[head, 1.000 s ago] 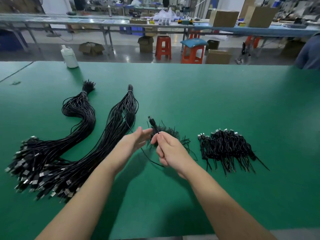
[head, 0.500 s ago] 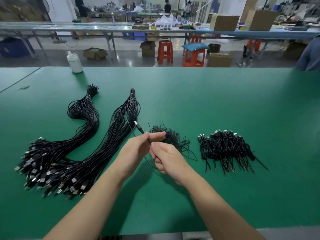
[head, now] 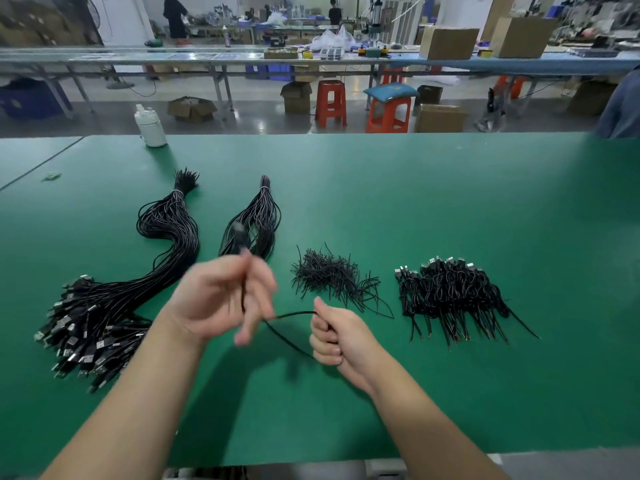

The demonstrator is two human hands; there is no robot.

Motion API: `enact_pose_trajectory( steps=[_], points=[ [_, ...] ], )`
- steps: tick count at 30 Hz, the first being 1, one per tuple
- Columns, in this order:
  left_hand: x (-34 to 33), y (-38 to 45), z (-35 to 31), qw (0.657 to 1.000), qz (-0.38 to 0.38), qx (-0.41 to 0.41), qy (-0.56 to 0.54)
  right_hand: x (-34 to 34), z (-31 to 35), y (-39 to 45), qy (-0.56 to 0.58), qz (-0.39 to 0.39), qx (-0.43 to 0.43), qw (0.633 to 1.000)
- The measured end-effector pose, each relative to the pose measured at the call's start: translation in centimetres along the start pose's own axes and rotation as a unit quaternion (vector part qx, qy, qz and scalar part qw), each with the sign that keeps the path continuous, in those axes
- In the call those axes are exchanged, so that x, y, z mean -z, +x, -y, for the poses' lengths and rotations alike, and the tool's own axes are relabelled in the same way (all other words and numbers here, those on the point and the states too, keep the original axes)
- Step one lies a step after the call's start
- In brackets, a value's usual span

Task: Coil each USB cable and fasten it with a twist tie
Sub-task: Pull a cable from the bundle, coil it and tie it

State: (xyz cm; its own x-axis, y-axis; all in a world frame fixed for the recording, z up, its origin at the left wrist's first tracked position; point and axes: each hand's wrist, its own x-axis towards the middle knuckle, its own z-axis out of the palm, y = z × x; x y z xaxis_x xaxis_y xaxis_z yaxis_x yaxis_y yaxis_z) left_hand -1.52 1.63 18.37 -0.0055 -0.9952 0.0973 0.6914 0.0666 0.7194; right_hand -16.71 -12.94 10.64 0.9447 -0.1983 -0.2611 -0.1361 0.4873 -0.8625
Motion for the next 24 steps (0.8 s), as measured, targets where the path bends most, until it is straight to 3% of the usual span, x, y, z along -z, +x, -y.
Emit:
enact_pose_trajectory(
  steps=[1, 3, 5, 6, 8, 11, 13, 15, 17, 19, 21, 22, 24],
  points=[
    [0.2, -0.2, 0.4, 0.984, 0.000, 0.095, 0.152, 0.1, 0.0, 0.2, 0.032, -0.003, -0.003, 0.999],
    [0.5, 0.0, 2.0, 0.881, -0.069, 0.274, 0.378, -0.1, 0.0, 0.5, 0.038, 0.004, -0.010, 0.999],
    [1.1, 0.6, 3.5, 0.809, -0.163, 0.310, 0.472, -0.7, -0.2, 0.7, 0.001, 0.013, -0.008, 1.000],
    [1.6, 0.8, 4.1, 0.799, -0.204, 0.278, 0.493, -1.0, -0.3, 0.7, -0.017, 0.011, -0.004, 1.000],
    [2.8, 1.2, 5.0, 0.834, -0.267, 0.154, 0.458, -1.2, -0.4, 0.6, -0.040, 0.003, 0.002, 0.999],
    [3.5, 2.7, 5.6, 0.907, -0.340, -0.069, 0.240, -1.2, -0.8, 0.2, -0.078, 0.021, -0.005, 0.997],
    [3.9, 3.2, 5.0, 0.913, -0.354, -0.198, 0.035, -1.2, -1.3, 0.0, -0.111, 0.024, -0.018, 0.993],
    [3.5, 2.8, 3.7, 0.922, -0.308, -0.221, -0.080, -1.1, -1.5, 0.1, -0.128, -0.003, -0.021, 0.991],
    [2.5, 1.6, 2.5, 0.956, -0.257, -0.137, -0.019, -0.7, -1.1, 0.5, -0.098, -0.041, -0.008, 0.994],
    [1.9, 0.6, 2.4, 0.964, -0.193, 0.012, 0.185, -0.3, -0.4, 1.0, -0.058, -0.055, 0.002, 0.997],
    [1.8, 0.5, 2.8, 0.908, -0.107, 0.186, 0.361, -0.2, 0.2, 1.4, -0.073, -0.043, 0.000, 0.996],
    [1.8, 0.7, 2.9, 0.870, -0.115, 0.242, 0.414, -0.3, 0.4, 1.5, -0.092, -0.035, -0.002, 0.995],
    [2.3, 1.5, 3.6, 0.816, -0.231, 0.253, 0.465, -0.5, 0.2, 1.5, -0.120, -0.030, 0.000, 0.992]
  ],
)
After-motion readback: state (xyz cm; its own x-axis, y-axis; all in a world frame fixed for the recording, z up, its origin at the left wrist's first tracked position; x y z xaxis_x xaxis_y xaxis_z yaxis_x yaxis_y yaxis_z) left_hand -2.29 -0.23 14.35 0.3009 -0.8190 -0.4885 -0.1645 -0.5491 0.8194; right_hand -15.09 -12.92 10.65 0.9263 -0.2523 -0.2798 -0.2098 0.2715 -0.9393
